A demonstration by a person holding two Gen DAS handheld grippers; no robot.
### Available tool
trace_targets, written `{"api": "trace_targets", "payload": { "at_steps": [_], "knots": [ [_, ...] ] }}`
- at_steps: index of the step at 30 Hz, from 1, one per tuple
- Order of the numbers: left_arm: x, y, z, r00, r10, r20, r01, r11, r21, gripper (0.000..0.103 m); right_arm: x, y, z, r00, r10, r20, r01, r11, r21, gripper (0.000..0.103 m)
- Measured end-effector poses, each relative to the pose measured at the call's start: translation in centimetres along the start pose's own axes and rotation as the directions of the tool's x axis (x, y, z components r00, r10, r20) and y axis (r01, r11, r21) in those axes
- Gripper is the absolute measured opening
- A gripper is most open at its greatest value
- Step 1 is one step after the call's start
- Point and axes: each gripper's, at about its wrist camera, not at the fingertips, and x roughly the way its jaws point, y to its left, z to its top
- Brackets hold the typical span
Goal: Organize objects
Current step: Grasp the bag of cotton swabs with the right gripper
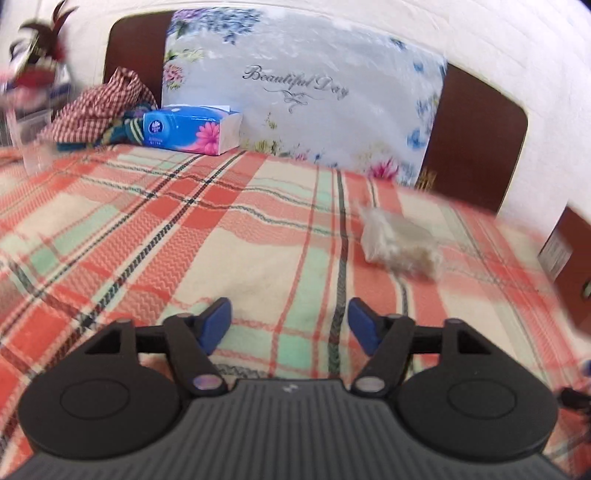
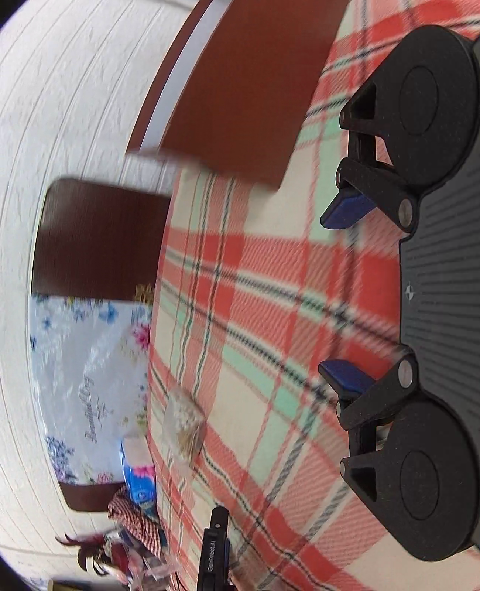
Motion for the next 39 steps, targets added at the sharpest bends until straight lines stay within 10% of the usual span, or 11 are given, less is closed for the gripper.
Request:
{"api": "trace_targets", "payload": {
  "at_steps": [11,20,27,39],
  "knots": [
    [0.5,0.8,-0.3,0.999,-0.048,0.014,0.048,0.998,-0.041,0.079,8.9,7.7,8.2,0.971,0.226,0.079,-0.215,0.969,-0.125,0.077],
    [0.7,1.0,-0.2,0.998,-0.064,0.017,0.065,0.995,-0.071,0.081,14.8,8.3,11.6,0.948,0.316,0.039,-0.318,0.947,0.040,0.087],
    [0.9,1.0,-0.1,0.998,-0.061,0.015,0.062,0.996,-0.069,0.081,15.0,7.7,11.4,0.949,0.310,0.052,-0.313,0.947,0.072,0.010],
    [0.8,1.1,0.0,0.998,-0.066,0.016,0.067,0.995,-0.068,0.083,11.8,4.8,9.2,0.968,0.246,0.041,-0.249,0.964,0.091,0.000]
  ]
}}
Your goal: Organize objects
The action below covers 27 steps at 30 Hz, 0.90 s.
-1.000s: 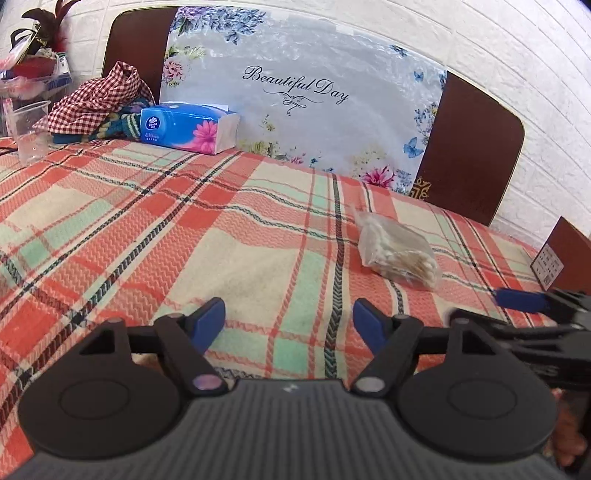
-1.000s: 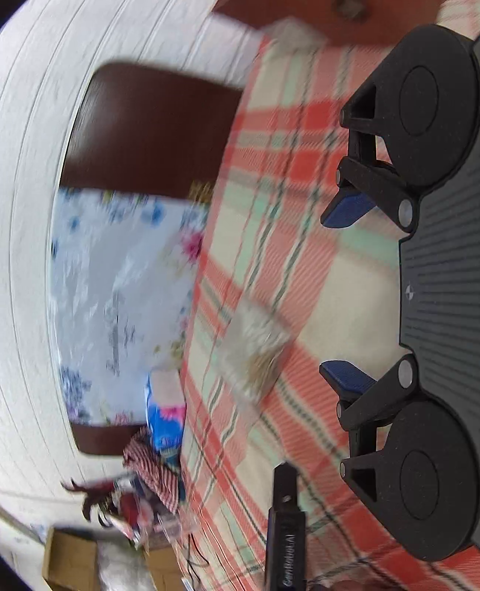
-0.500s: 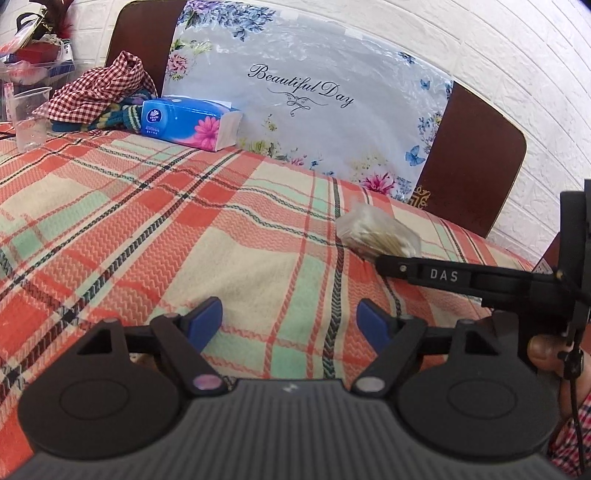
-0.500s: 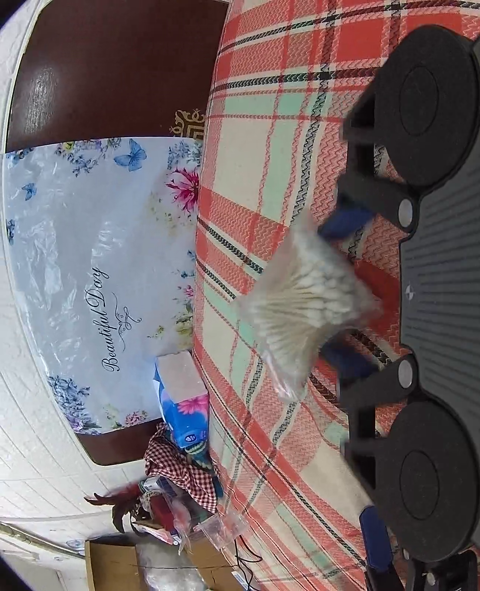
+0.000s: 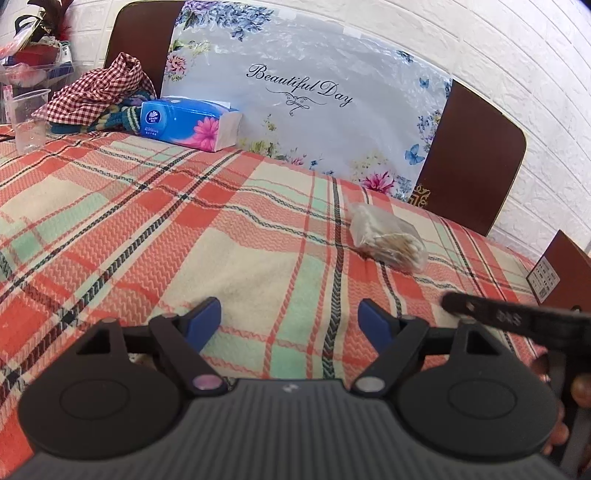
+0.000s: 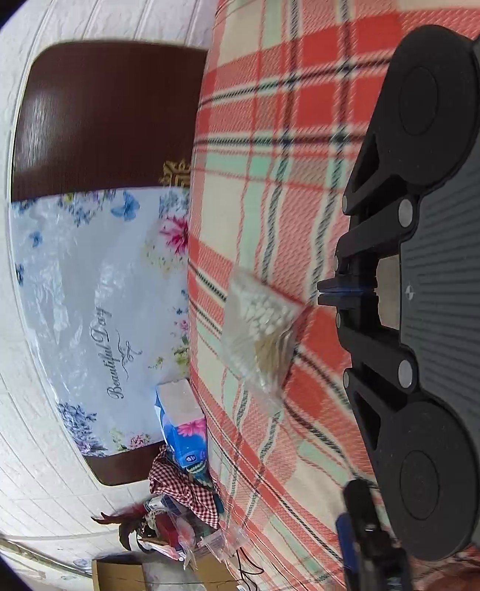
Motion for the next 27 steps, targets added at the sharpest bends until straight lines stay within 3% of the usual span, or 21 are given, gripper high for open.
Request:
{"api": "trace_targets", "payload": {
  "at_steps": [2,4,6,8,12,17,27],
  "knots": [
    [0.0,0.0,0.0,1.000,-0.001,0.001,0.001,1.000,0.001,0.083,-1.5,-1.1,-0.9,1.000,-0.001,-0.001,0.001,0.999,0.036,0.001],
    [-0.1,0.0,0.0,1.000,-0.001,0.003,0.001,1.000,0.004,0.084,-2.3,-2.0,-1.1,1.000,0.011,-0.005,-0.011,0.996,0.087,0.009],
    [-0.1,0.0,0.0,1.000,-0.003,0.004,0.003,1.000,0.001,0.084,-2.3,-2.5,-0.5,1.000,0.020,0.010,-0.021,0.993,0.120,0.031],
    [-0.2,0.0,0.0,1.000,-0.007,0.005,0.007,1.000,-0.005,0.084,-1.8,-2.8,0.5,0.998,0.048,0.035,-0.053,0.986,0.158,0.046],
    [-0.1,0.2,0.1,1.000,-0.018,0.007,0.018,1.000,-0.025,0.086,1.1,-1.5,3.2,0.995,0.081,0.064,-0.092,0.980,0.176,0.047],
    [-0.1,0.3,0.1,1.000,-0.020,0.010,0.020,0.999,-0.038,0.086,5.8,0.5,3.6,0.990,0.143,0.005,-0.141,0.974,0.177,0.040],
    [0.2,0.6,0.3,1.000,-0.020,0.014,0.021,0.998,-0.057,0.087,2.4,0.0,1.3,0.993,0.115,0.032,-0.118,0.983,0.142,0.027]
  ]
}}
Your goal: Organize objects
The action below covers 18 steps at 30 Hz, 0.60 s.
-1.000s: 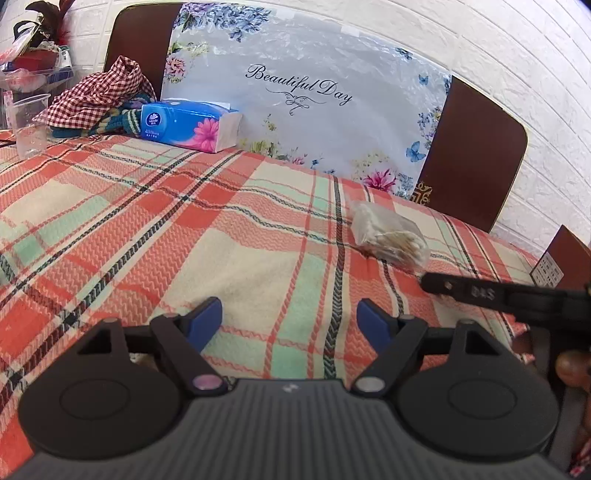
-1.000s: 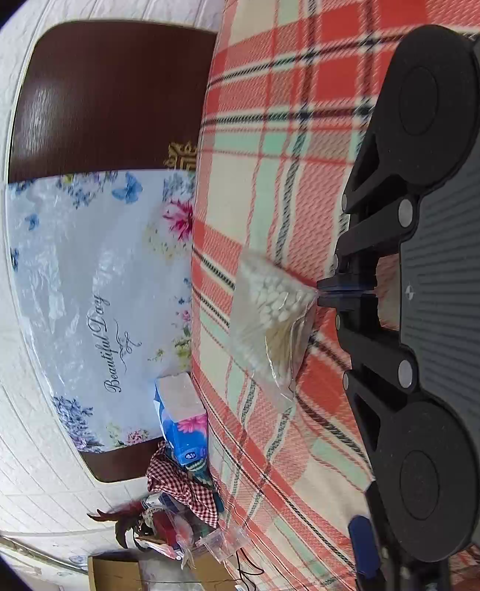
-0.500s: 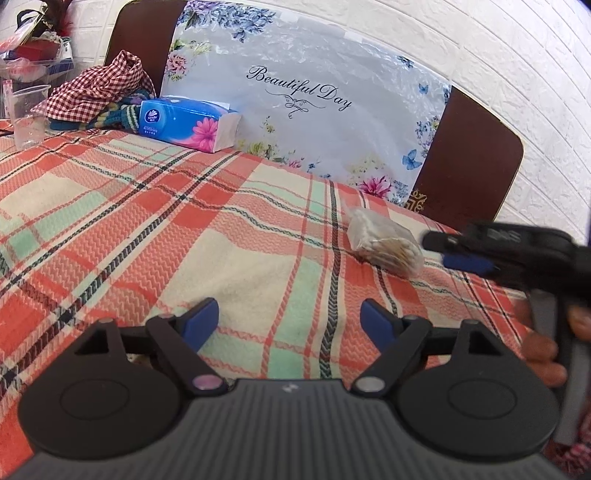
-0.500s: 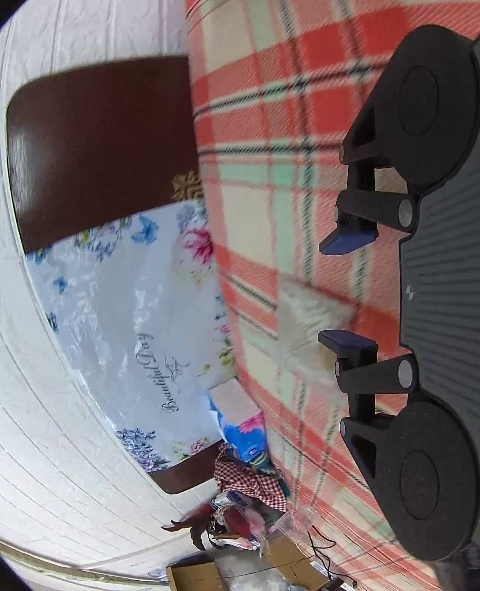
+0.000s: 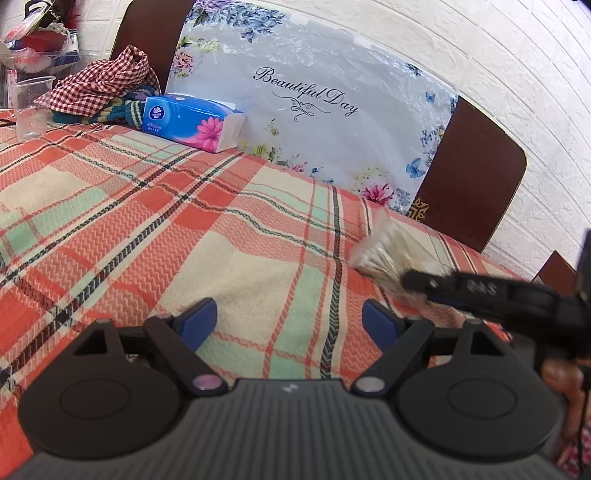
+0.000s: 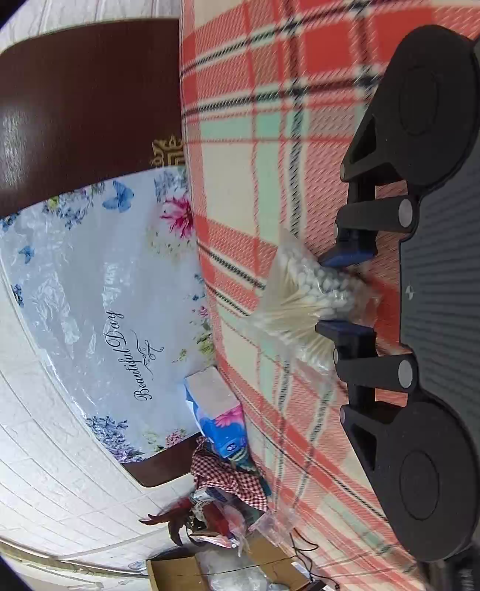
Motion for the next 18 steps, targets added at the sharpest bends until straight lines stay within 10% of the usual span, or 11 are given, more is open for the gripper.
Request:
{"api": "trace_targets", "payload": {
  "at_steps": [10,14,18],
  "knots": [
    [0.6,-2.0,-0.3,0.995,0.094,-0.025,-0.090,0.988,0.128,0.087,-12.1,-3.7,-5.6,0.994,-0.107,0.002,0.107,0.993,0.056,0.027],
    [1.5,-4.8,-0.9,0.972,0.232,-0.042,-0.210,0.933,0.292,0.091,-18.4,-5.6,-8.6,0.983,-0.185,0.023,0.183,0.982,0.050,0.027],
    [1.2,-5.7,-0.9,0.949,0.311,-0.060,-0.288,0.926,0.242,0.091,-23.4,-7.5,-11.0,0.960,-0.272,0.060,0.266,0.960,0.086,0.028]
  ]
}}
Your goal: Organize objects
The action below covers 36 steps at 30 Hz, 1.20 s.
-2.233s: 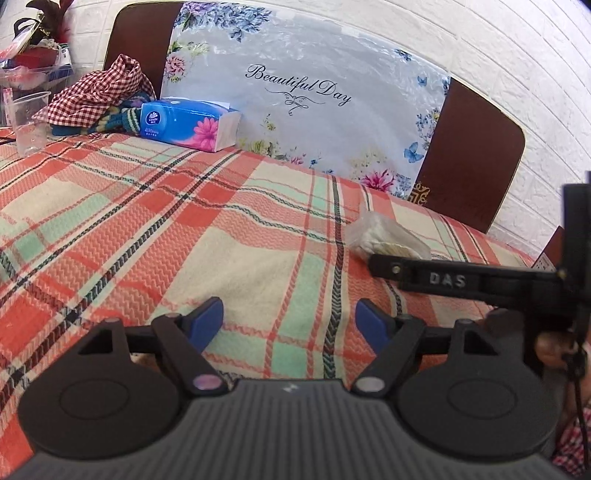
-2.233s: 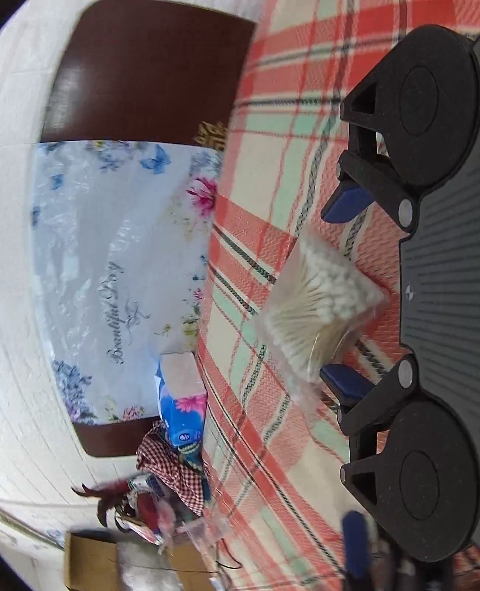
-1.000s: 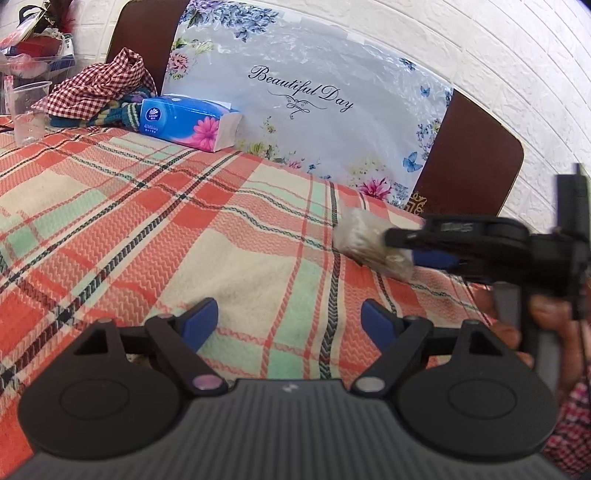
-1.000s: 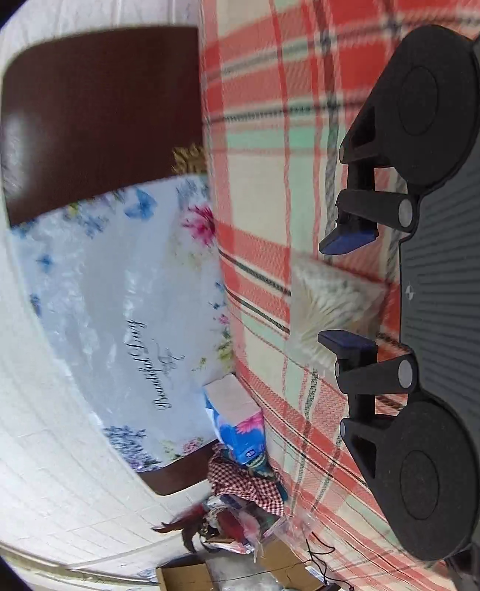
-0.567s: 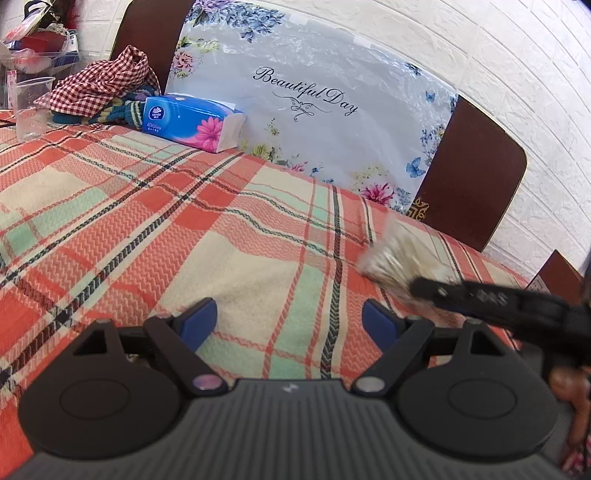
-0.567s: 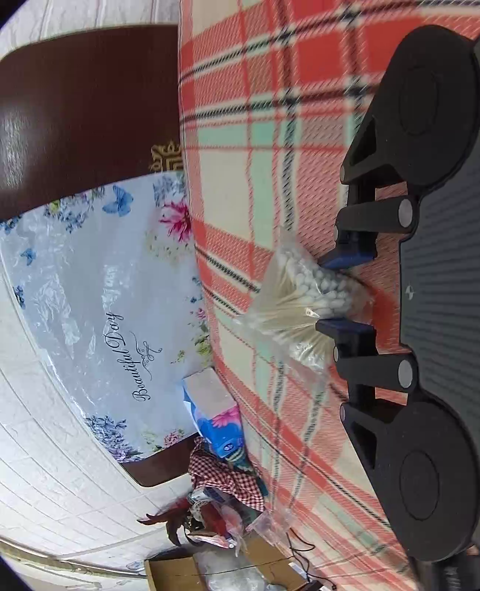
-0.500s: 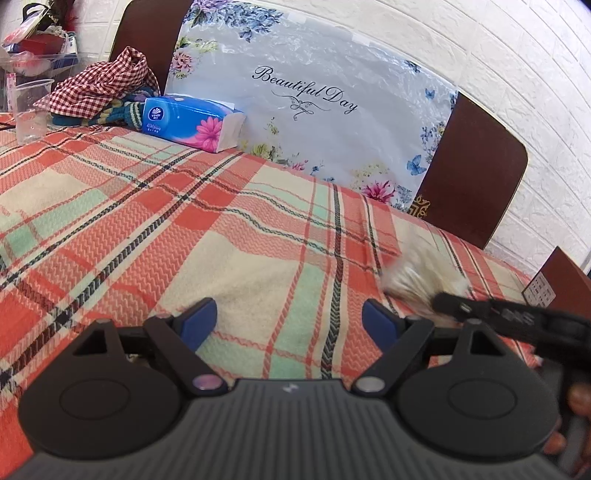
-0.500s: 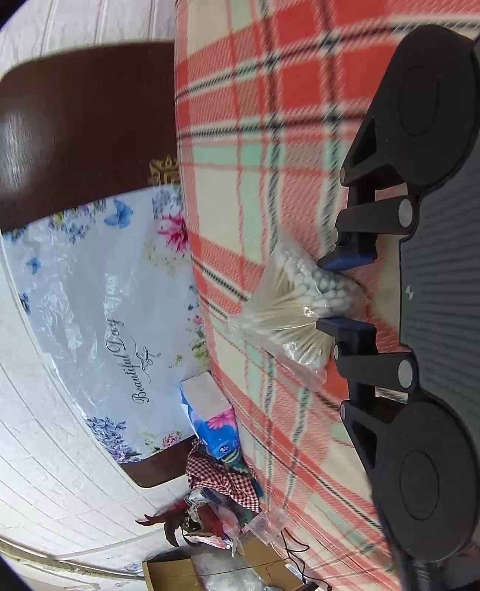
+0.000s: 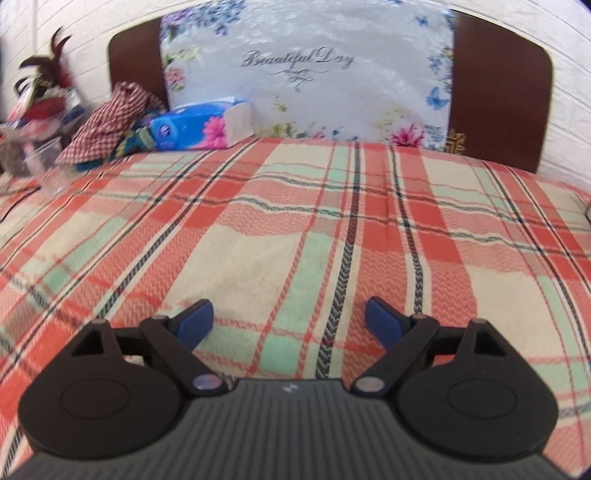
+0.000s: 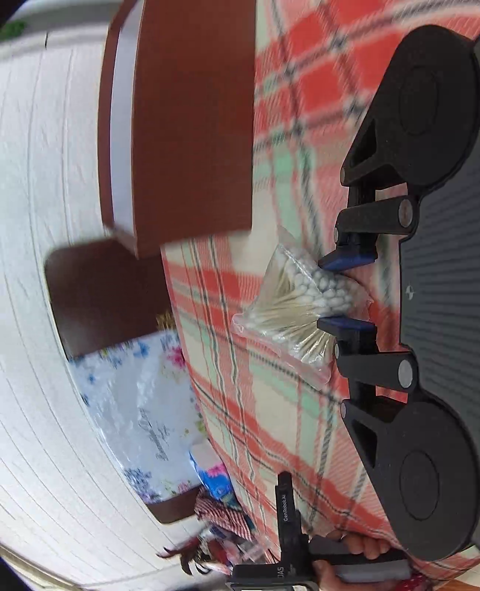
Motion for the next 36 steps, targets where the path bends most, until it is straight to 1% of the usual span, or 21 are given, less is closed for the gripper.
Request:
{"api": "trace_targets", "payload": {
  "at_steps": [1,2,3,5,8,10,12,15,19,23,31,33,34,36],
  "knots": [
    [-0.3,-0.4,0.0,1.000,0.013,-0.011,-0.013,1.000,-0.009,0.091,-0.8,-0.5,-0.2,1.000,-0.018,0.008,0.018,1.000,0.003,0.029],
    [-0.7,-1.1,0.0,1.000,0.008,-0.022,-0.009,1.000,-0.010,0.091,-1.4,-1.0,-0.3,0.999,-0.037,0.015,0.037,0.999,0.000,0.031],
    [-1.1,-1.9,0.0,0.999,-0.012,-0.033,0.011,1.000,-0.005,0.090,-1.9,-1.3,-0.4,0.998,-0.059,0.024,0.059,0.998,-0.006,0.038],
    [-1.9,-3.9,-0.1,0.997,-0.051,-0.053,0.053,0.998,0.027,0.090,-2.5,-2.2,-0.4,0.995,-0.094,0.043,0.094,0.996,-0.008,0.047],
    [-2.9,-7.2,-0.3,0.990,-0.107,-0.086,0.114,0.990,0.079,0.089,-2.9,-4.0,-0.6,0.994,-0.090,0.054,0.088,0.996,0.035,0.048],
    [-3.5,-8.8,-0.1,0.985,-0.140,-0.099,0.149,0.985,0.085,0.089,-3.0,-4.8,-0.9,0.995,-0.084,0.055,0.080,0.995,0.066,0.050],
    [-3.9,-10.1,0.1,0.981,-0.158,-0.117,0.168,0.982,0.090,0.088,-3.2,-5.5,-1.3,0.996,-0.072,0.058,0.066,0.994,0.092,0.055],
    [-4.3,-11.5,0.4,0.976,-0.172,-0.132,0.186,0.978,0.095,0.087,-3.6,-6.5,-1.6,0.996,-0.052,0.067,0.044,0.993,0.113,0.056],
    [-4.6,-12.5,0.6,0.973,-0.174,-0.149,0.189,0.977,0.095,0.087,-3.6,-7.0,-1.7,0.997,-0.030,0.077,0.019,0.991,0.136,0.058],
    [-5.0,-13.0,0.5,0.971,-0.180,-0.158,0.198,0.975,0.101,0.087,-3.5,-7.0,-1.8,0.996,-0.017,0.084,0.007,0.992,0.124,0.061],
    [-5.4,-13.3,0.6,0.965,-0.198,-0.170,0.217,0.972,0.096,0.087,-3.4,-7.3,-1.8,0.996,-0.014,0.085,0.004,0.993,0.114,0.062],
    [-5.7,-13.1,0.5,0.957,-0.218,-0.190,0.235,0.969,0.074,0.086,-3.5,-7.1,-1.8,0.996,-0.019,0.083,0.009,0.994,0.109,0.062],
    [-5.9,-12.9,0.5,0.949,-0.241,-0.202,0.257,0.965,0.056,0.083,-3.5,-7.1,-1.8,0.997,-0.020,0.081,0.011,0.994,0.107,0.062],
    [-6.7,-12.9,0.2,0.926,-0.305,-0.222,0.319,0.947,0.029,0.082,-3.6,-6.9,-1.7,0.997,-0.021,0.077,0.013,0.995,0.104,0.062]
  ]
}}
